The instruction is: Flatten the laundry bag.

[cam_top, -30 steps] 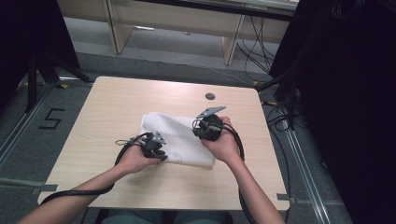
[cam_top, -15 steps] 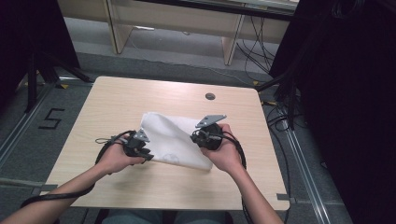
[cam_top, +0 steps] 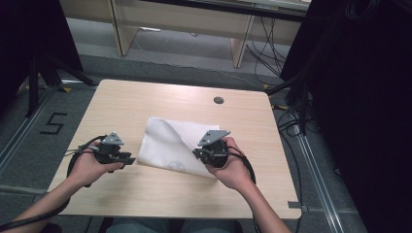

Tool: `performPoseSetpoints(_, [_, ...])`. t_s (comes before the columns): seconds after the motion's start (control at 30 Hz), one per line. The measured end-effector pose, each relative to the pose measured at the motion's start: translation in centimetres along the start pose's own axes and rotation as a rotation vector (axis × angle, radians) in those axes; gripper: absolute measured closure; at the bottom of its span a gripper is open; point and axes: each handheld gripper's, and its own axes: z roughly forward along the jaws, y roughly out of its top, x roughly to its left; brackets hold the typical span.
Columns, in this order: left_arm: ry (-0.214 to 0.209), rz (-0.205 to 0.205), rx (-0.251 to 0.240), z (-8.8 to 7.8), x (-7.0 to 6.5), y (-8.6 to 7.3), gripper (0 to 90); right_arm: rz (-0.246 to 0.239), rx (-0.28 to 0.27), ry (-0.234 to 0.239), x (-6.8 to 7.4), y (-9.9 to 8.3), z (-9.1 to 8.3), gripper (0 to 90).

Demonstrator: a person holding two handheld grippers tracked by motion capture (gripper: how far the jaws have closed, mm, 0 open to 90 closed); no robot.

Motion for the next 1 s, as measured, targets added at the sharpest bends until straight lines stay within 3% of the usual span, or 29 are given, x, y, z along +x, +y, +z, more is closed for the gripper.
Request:
performPoseSetpoints(0.1, [0.020,-0.055,-0.027,-0.7,0.9,-0.4,69.0,-0.017,0.011,0.022,0.8,-0.1,0.0,89.6])
performPoseSetpoints(0.33, [0.044,-0.105,-0.059,-1.8,2.1,-0.4,69.0,-0.035,0.027,0.086,2.5,-0.7,-0.1,89.7])
performPoseSetpoints(0.5, [0.052,-0.113,-0.063,-2.0,2.4,-0.5,69.0,-0.034,0.045,0.135,3.5,-1.4,-0.4,89.7])
performPoseSetpoints(0.73, [0.067,-0.109,-0.073,-1.9,2.7,-0.6,68.1,-0.078,0.071,0.205,4.7,-2.5,-0.7,89.6])
performPoseSetpoints(0.77, [0.074,-0.114,-0.072,-1.9,2.8,-0.6,68.0,-0.054,0.082,0.208,4.9,-2.6,-0.9,89.6])
performPoseSetpoints(0.8, [0.077,-0.124,-0.087,-1.8,2.7,-0.6,67.7,-0.076,0.082,0.220,4.9,-2.8,-0.9,89.6])
performPoseSetpoints(1.0, [0.079,-0.108,-0.090,-1.7,2.6,-0.7,65.6,-0.075,0.120,0.260,5.3,-3.9,-0.7,89.5])
